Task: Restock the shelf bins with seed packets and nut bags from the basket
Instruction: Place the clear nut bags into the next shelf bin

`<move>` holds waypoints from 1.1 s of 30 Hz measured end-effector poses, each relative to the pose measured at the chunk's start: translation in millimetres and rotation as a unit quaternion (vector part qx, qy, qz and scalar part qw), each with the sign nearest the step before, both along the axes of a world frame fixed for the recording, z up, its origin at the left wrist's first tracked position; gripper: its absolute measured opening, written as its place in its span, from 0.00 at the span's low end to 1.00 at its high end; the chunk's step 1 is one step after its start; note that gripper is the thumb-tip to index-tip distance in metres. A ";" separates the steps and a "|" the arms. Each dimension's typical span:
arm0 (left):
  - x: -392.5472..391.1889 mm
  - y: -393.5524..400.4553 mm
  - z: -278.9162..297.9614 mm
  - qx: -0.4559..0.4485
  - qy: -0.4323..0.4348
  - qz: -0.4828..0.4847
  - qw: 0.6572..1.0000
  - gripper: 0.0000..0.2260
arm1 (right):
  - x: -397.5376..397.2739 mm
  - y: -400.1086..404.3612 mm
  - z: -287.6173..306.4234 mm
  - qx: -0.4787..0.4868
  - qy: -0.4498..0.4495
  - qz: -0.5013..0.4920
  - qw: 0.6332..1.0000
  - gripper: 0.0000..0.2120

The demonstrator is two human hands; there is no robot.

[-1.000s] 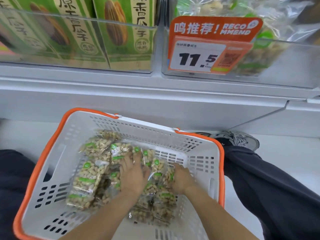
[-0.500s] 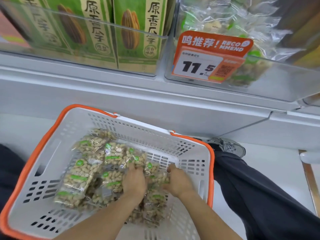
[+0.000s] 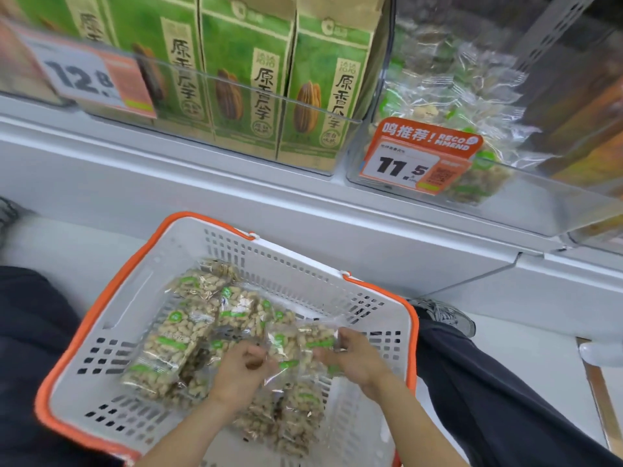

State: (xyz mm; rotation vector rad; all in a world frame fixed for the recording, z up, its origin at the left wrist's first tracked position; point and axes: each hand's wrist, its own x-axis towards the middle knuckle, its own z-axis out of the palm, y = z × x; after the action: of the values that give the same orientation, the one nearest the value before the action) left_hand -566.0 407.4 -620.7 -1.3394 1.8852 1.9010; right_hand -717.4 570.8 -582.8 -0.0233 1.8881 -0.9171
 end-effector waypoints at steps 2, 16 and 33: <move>0.0 -8.8 17.2 0.050 0.033 0.009 0.998 0.14 | 0.2 -2.3 24.9 -0.035 -0.007 0.031 0.999 0.17; -5.4 -8.4 70.8 0.245 0.103 -0.069 0.962 0.29 | -20.2 34.8 111.2 -0.022 0.133 0.191 0.972 0.24; -5.8 28.6 125.2 0.064 0.054 -0.254 0.964 0.39 | 2.2 5.8 104.1 -0.163 0.250 0.165 0.940 0.23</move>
State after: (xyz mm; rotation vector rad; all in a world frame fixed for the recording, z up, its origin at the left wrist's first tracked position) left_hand -571.9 436.1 -495.5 -0.6375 1.8782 1.8074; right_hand -715.2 576.6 -478.7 -0.8181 2.0731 -1.0416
